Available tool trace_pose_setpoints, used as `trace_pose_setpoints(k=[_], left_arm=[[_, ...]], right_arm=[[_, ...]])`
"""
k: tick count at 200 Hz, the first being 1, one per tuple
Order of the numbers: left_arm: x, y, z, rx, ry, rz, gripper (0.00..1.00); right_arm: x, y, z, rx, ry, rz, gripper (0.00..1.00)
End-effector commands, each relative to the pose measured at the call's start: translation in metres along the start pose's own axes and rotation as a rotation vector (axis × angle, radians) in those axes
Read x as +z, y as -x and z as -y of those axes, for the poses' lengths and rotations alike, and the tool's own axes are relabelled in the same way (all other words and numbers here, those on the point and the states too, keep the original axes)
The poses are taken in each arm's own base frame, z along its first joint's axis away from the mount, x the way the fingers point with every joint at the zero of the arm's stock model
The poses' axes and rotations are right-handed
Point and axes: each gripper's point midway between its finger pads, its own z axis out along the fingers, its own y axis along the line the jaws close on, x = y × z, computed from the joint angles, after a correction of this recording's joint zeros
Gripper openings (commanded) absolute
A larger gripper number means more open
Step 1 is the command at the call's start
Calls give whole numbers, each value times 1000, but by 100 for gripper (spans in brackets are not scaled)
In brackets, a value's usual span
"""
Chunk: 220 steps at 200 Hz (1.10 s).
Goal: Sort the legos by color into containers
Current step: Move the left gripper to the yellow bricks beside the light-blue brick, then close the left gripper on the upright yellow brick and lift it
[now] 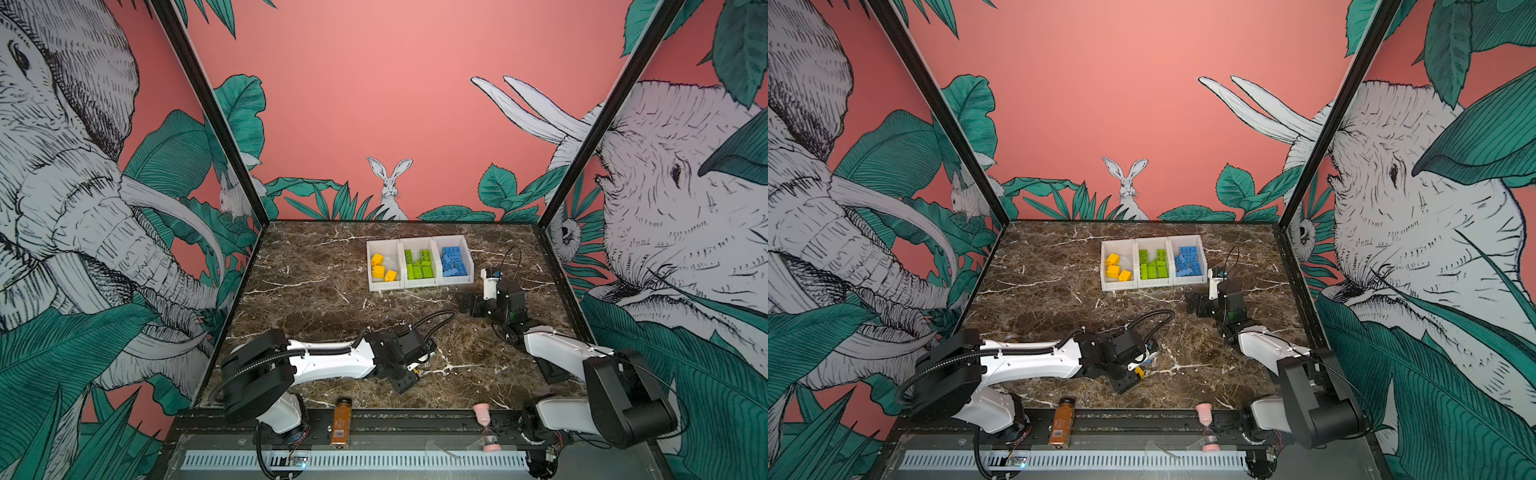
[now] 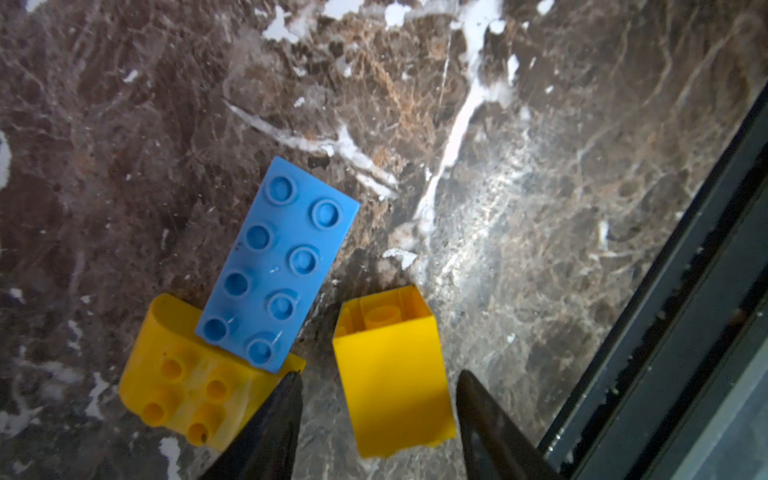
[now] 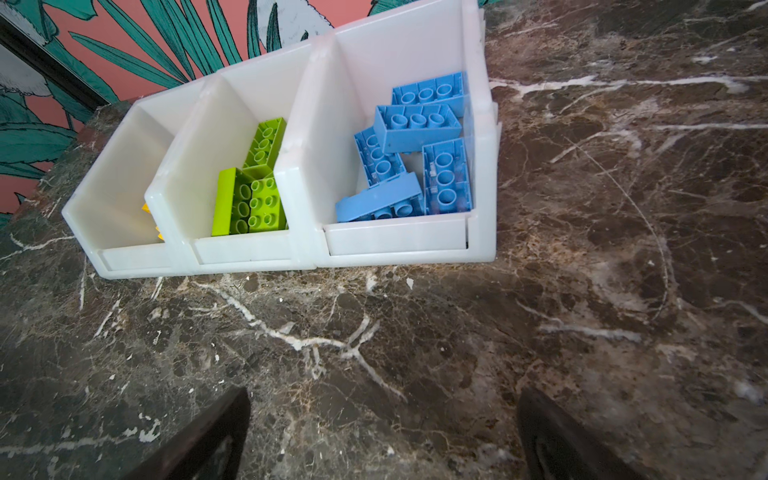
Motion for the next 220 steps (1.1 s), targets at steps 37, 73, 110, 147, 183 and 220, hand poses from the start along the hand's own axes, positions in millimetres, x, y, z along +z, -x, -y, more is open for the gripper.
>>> trace_pose_setpoints(k=[37,73,110,147,183,220], left_arm=[[5,8,11,-20,-31,7,52],[7,12,3,-35,19,21,46],[0,13,-9,-45,89,19,31],[-28,30,-18,-57,135,107,28],[-67,50,-53,-122,137,187,20],[-99,85,-133,-143,247,268,19]], right_arm=[[3,13,-7,-8,25,22,98],[3,13,-7,-10,24,19,98],[2,14,-7,-13,21,21,98],[1,15,-7,-13,21,24,98],[1,15,-8,-12,26,23,98],[-1,15,-8,-13,23,26,98]])
